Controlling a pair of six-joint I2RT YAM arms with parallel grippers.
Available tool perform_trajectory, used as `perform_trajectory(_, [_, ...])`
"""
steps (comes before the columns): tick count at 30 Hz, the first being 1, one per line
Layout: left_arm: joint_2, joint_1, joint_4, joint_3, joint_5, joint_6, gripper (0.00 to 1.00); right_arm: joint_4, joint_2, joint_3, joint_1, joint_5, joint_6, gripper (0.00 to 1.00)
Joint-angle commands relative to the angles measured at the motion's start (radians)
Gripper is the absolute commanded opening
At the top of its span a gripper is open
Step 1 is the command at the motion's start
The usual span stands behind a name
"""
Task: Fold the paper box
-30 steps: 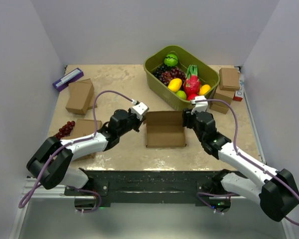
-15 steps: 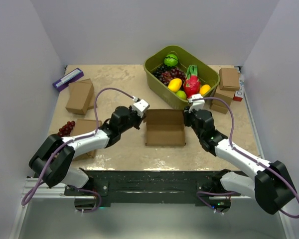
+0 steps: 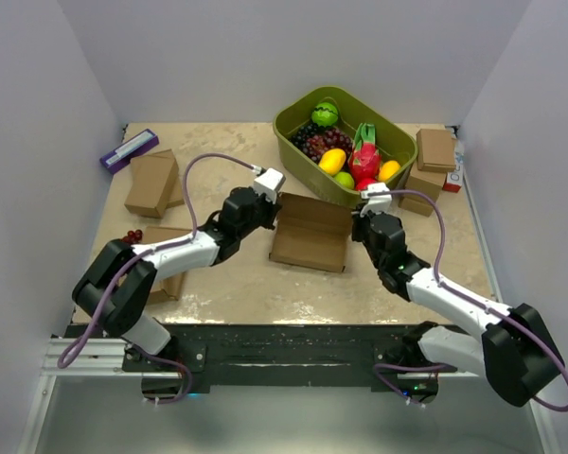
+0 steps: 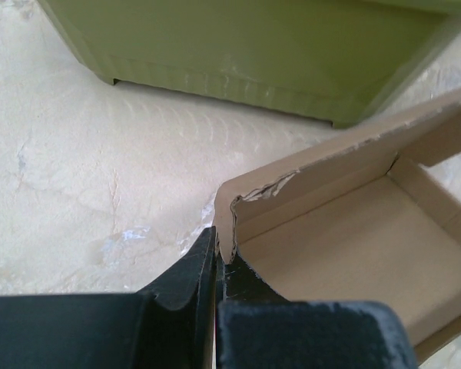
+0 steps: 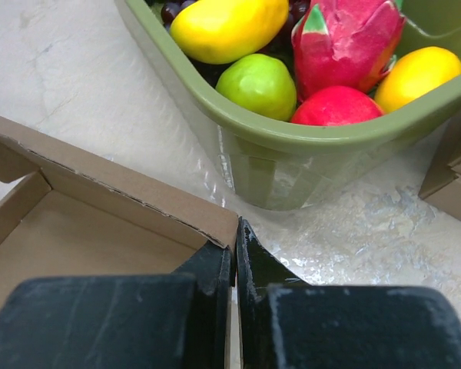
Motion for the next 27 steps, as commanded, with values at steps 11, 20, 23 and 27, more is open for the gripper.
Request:
perform_trajectory(11, [0.112, -0.198, 0.313, -0.024, -0.245, -0.077, 0.0, 0.221, 0.003, -0.055, 0.143, 0.24, 0.053, 0.0])
perform_trajectory(20, [0.158, -0.292, 0.434, -0.119, -0.387, -0.152, 0.0, 0.226, 0.017, -0.082, 0.166, 0.27, 0.075, 0.0])
perform_trajectory(23, [0.176, -0.309, 0.445, -0.113, -0.384, -0.2, 0.0, 0.234, 0.027, -0.088, 0.17, 0.271, 0.082, 0.0])
perform_trajectory(27, [0.198, -0.336, 0.448, -0.087, -0.375, -0.249, 0.0, 0.237, 0.047, -0.086, 0.181, 0.276, 0.089, 0.0])
